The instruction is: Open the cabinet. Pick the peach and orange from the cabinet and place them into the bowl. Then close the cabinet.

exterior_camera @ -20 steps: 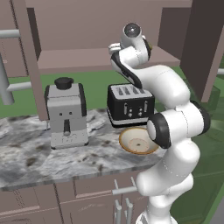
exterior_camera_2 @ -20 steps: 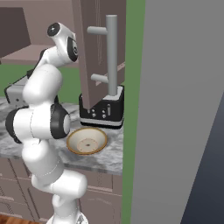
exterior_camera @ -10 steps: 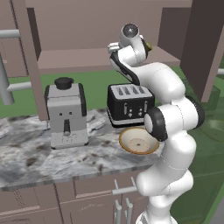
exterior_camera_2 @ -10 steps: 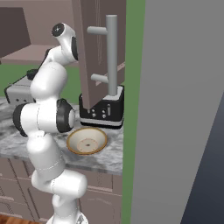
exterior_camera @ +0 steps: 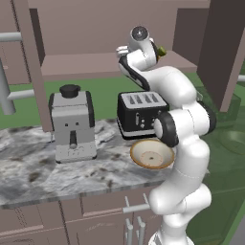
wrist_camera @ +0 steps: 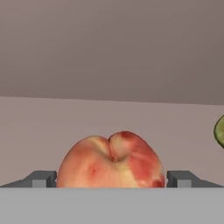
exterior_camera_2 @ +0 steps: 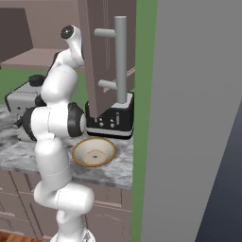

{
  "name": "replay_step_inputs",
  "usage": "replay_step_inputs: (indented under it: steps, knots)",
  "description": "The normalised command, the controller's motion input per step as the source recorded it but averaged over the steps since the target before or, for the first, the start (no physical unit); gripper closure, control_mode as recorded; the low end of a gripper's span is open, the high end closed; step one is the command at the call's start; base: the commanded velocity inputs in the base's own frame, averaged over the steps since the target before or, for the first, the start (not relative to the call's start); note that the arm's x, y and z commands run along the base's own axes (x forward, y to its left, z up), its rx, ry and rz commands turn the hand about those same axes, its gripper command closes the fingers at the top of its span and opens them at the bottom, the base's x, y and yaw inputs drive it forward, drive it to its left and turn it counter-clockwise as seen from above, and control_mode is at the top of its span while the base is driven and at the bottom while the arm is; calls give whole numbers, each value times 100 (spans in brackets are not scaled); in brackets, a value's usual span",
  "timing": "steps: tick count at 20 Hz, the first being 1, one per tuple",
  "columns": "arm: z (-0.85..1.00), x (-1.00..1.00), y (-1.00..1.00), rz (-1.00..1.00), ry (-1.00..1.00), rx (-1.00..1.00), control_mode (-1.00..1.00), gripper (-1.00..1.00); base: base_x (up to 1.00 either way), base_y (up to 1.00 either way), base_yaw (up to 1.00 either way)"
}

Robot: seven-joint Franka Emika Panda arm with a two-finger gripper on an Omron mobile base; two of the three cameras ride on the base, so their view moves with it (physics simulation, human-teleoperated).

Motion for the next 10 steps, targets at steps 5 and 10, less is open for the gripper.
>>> replay_step_inputs:
  steps: [5,10]
  knots:
    - [-29,21,0,0,0,0,-100,-100,0,0,0]
    - [-27,17,1,0,0,0,-100,100,0,0,0]
